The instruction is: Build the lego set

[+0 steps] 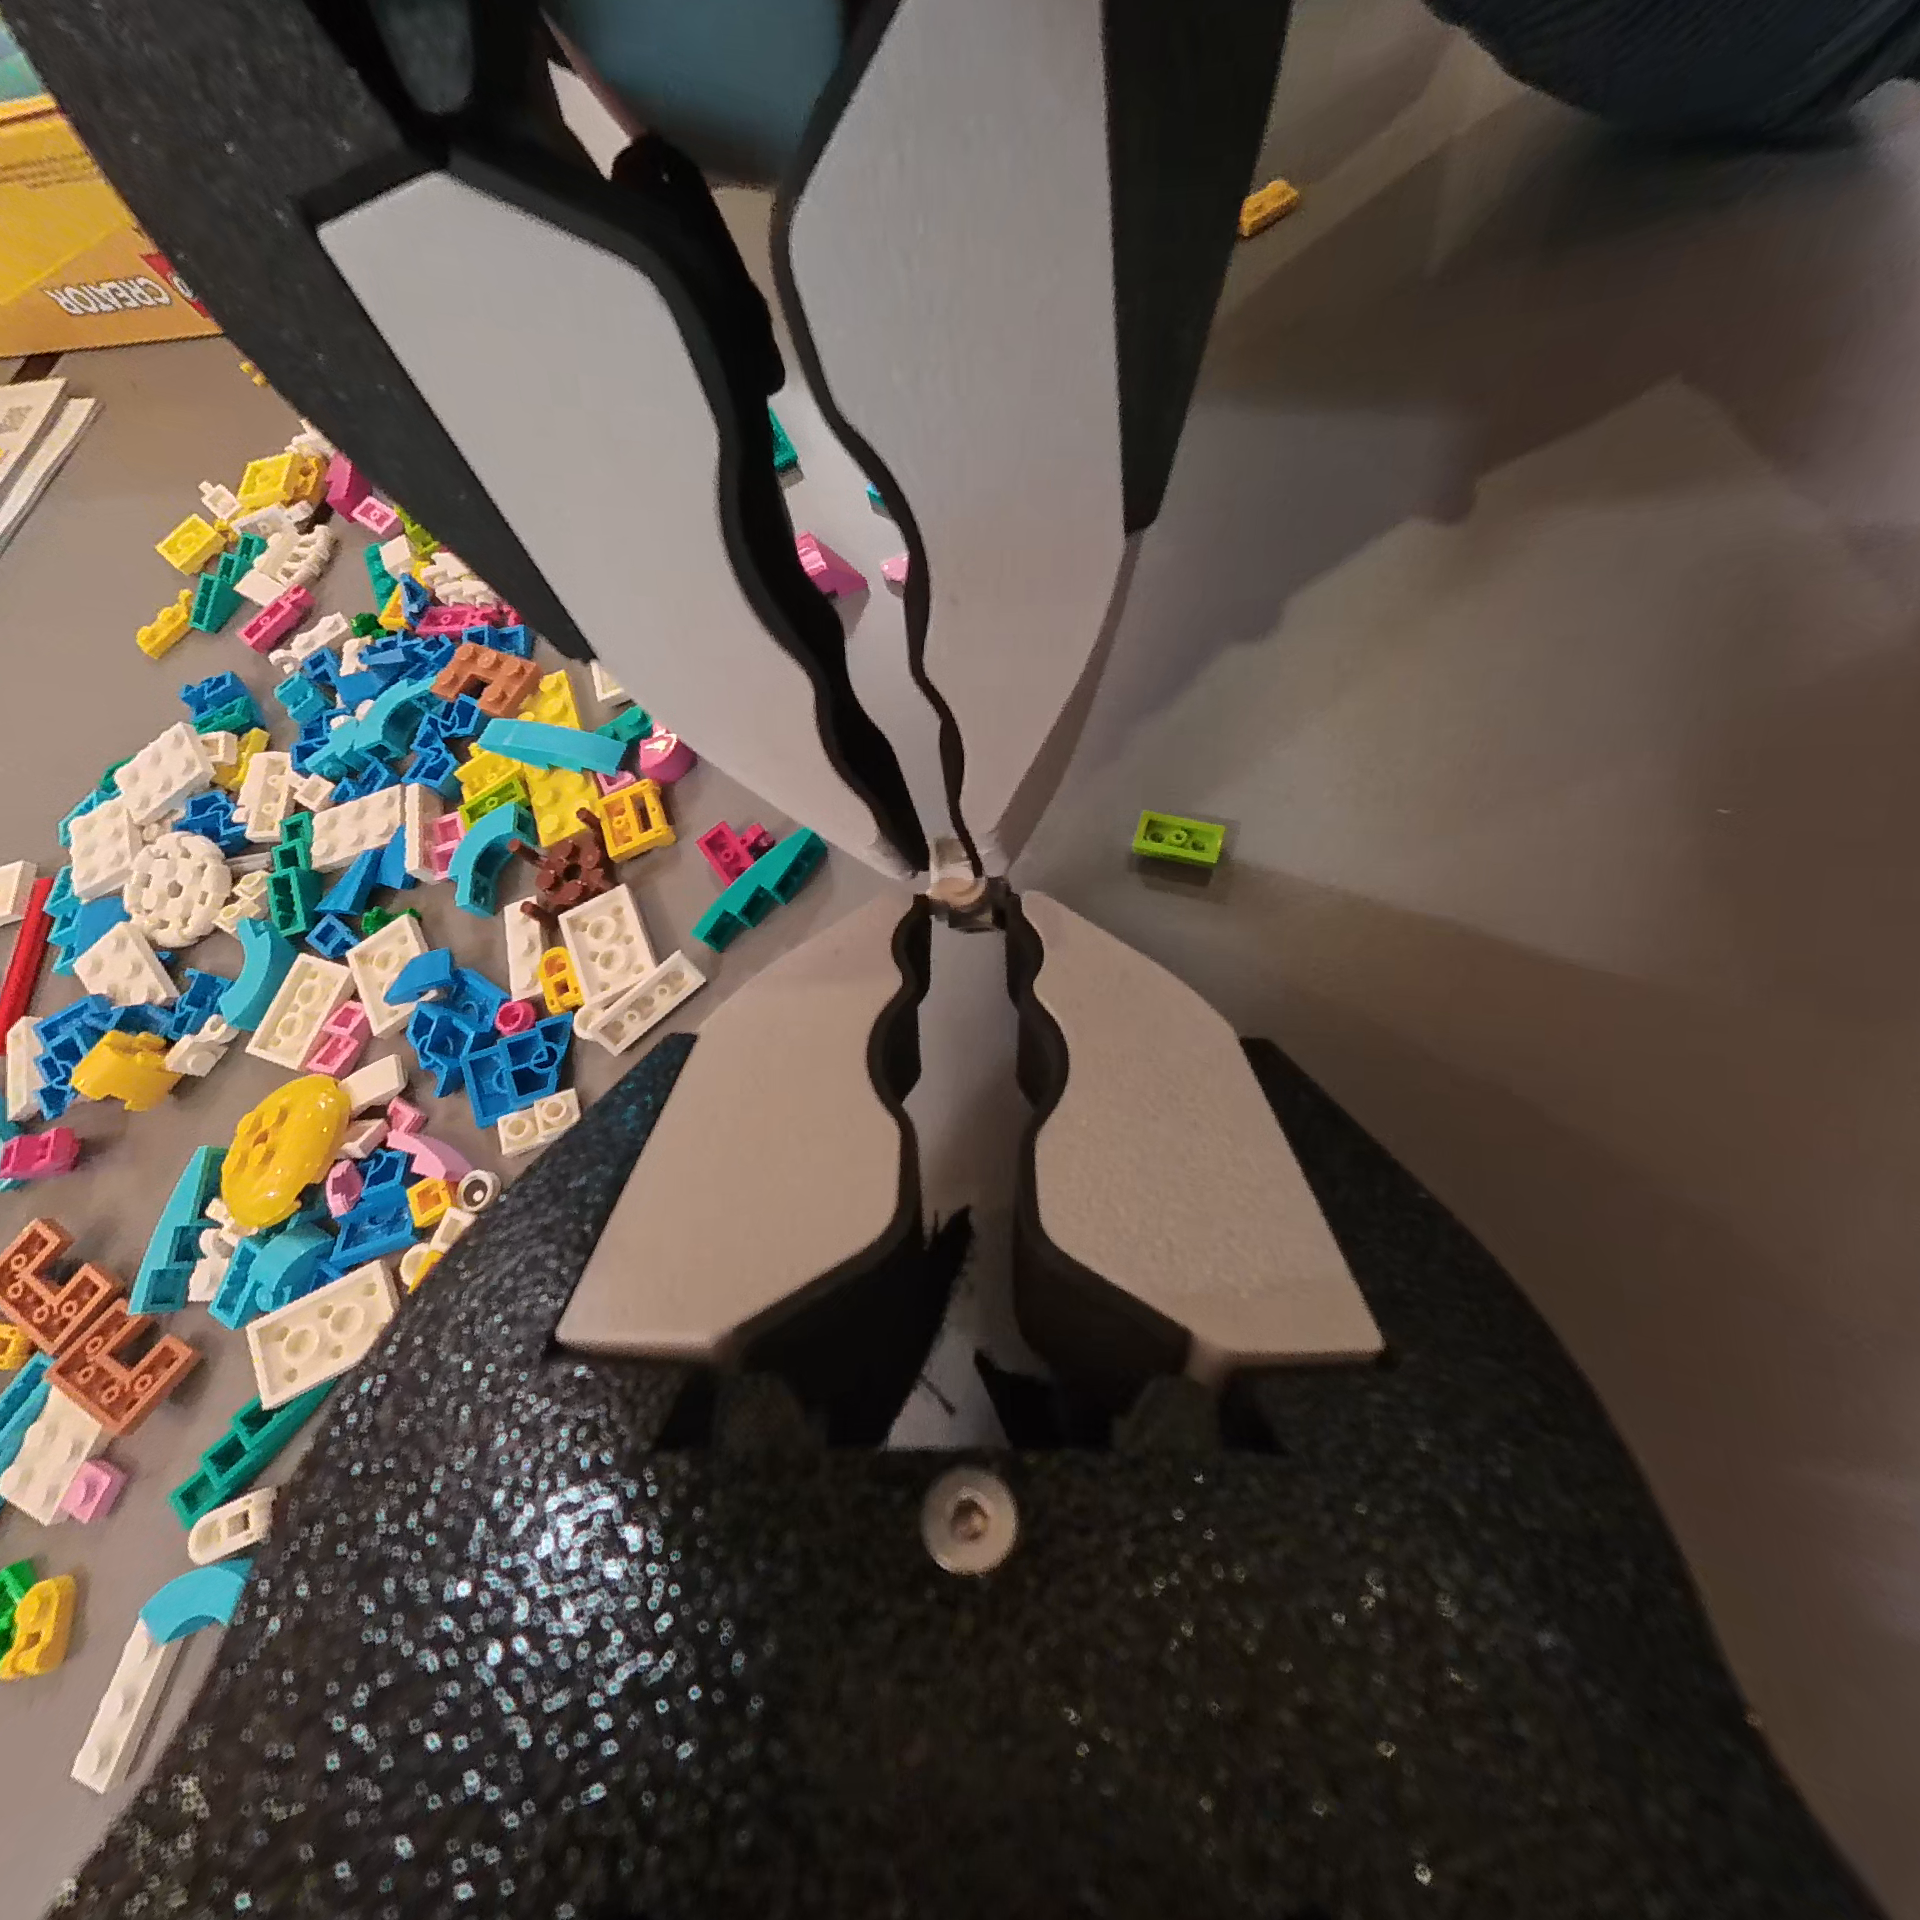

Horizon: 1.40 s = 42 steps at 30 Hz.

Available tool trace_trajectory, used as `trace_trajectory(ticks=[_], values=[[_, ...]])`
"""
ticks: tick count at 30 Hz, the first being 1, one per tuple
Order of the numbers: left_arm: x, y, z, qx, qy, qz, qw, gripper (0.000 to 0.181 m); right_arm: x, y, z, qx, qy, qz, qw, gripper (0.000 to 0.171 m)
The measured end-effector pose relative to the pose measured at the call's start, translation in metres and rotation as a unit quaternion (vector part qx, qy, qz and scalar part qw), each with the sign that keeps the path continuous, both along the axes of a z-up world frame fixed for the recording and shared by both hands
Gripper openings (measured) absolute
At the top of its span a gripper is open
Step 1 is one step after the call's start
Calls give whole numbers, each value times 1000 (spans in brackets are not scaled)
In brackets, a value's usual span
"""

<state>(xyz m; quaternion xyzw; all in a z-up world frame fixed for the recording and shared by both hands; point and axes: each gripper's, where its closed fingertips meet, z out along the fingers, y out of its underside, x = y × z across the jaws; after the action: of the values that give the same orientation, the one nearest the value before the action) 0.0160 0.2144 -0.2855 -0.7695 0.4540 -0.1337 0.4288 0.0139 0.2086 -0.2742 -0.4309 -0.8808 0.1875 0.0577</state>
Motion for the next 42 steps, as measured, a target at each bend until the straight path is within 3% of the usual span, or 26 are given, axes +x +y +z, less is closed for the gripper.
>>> trace_trajectory(ticks=[5, 11, 18, 23, 28, 42], values=[[-2, 1, 1, 2, 0, 4, 1000, 14, 0, 5, 7, 8, 18, -6, 1000, 12], [-11, 6, 13, 11, -17, 19, 1000, 13, -6, 15, 38, 44, 136, 25, 989, 29], [-19, 5, 35, -14, -98, 26, 995, 13, -16, 2, 50, 187, 305, 138, 924, 48], [-14, -4, 53, -61, -189, -9, 980, 13, -16, -6, 51, 190, 375, 167, 892, 46], [-7, -12, 61, -108, -257, -40, 960, 13, -17, -19, 57, 120, 403, 169, 892, 36], [-3, -20, 65, -147, -296, -67, 941, 13, -16, -21, 54, 114, 397, 177, 894, 20]])
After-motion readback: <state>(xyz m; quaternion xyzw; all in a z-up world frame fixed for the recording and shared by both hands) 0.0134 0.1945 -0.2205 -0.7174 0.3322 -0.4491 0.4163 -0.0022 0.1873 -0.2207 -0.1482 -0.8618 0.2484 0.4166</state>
